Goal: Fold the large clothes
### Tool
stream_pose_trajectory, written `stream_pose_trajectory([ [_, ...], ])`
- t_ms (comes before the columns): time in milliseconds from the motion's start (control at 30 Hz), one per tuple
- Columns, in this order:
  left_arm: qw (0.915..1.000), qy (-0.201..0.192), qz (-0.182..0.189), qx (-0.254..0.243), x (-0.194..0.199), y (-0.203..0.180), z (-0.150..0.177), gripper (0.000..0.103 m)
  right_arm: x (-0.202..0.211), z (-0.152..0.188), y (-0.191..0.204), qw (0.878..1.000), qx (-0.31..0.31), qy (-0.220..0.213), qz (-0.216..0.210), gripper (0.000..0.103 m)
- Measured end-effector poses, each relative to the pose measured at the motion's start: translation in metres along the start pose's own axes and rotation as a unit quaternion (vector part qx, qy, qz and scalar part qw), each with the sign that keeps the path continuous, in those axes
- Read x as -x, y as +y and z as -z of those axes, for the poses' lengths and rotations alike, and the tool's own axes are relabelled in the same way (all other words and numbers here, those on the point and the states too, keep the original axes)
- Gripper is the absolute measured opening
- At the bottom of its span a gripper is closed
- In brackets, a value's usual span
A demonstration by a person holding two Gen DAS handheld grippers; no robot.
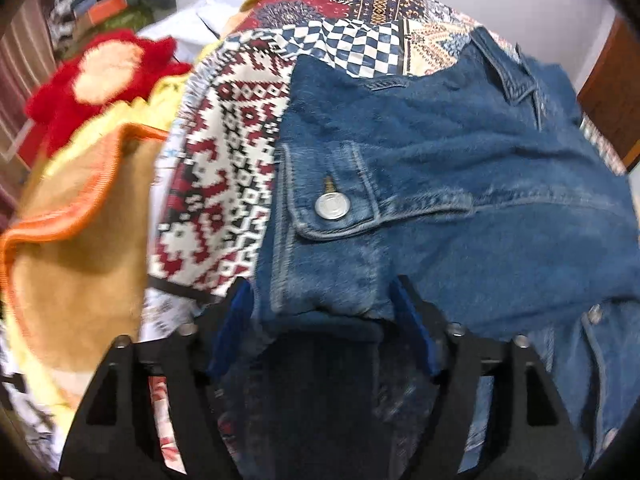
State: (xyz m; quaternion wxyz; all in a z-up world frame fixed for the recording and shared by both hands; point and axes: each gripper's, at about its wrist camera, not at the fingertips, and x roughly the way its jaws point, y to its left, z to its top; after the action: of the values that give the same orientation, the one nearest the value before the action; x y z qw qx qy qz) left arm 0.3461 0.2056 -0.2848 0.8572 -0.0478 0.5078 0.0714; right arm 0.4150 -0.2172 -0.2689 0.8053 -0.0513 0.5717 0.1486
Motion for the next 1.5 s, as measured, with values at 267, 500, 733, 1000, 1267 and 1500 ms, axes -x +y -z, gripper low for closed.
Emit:
stream_pose_trajectory([
  [267, 0.9965, 0.025, -0.074, -0.028, 0.011, 0.014, 0.023, 0.081, 0.001, 0.016, -0.041, 0.997, -0.070, -0.003, 0.011, 0.090],
  [500, 0.9994, -0.002, -0.032, 0.014, 0.045, 0.039, 0.010, 0.081, 0.021, 0.014, -0.053, 0.995, -0.100, -0.014, -0.024, 0.090],
  [733, 0.9994, -0.031, -0.006, 0.014, 0.050, 0.035, -0.049, 0.085, 0.049, -0.026, -0.052, 0.993, -0.096, -0.061, -0.036, 0.090],
  [1000, 0.9950, 0.017, 0.076, 0.062, -0.009, 0.042, -0.098, 0.086, 0.024, -0.069, -0.059, 0.991, -0.103, -0.049, -0.063, 0.090],
  [1267, 0.9863, 0.059, 0.125, 0.090, -0.066, 0.046, -0.116, 0.085, -0.045, -0.089, -0.069, 0.983, -0.140, 0.000, -0.115, 0.073],
  [1500, 0.9940, 0.033, 0.092, 0.048, -0.076, 0.030, -0.134, 0.029, -0.051, -0.097, -0.075, 0.979, -0.148, -0.027, -0.140, 0.018],
])
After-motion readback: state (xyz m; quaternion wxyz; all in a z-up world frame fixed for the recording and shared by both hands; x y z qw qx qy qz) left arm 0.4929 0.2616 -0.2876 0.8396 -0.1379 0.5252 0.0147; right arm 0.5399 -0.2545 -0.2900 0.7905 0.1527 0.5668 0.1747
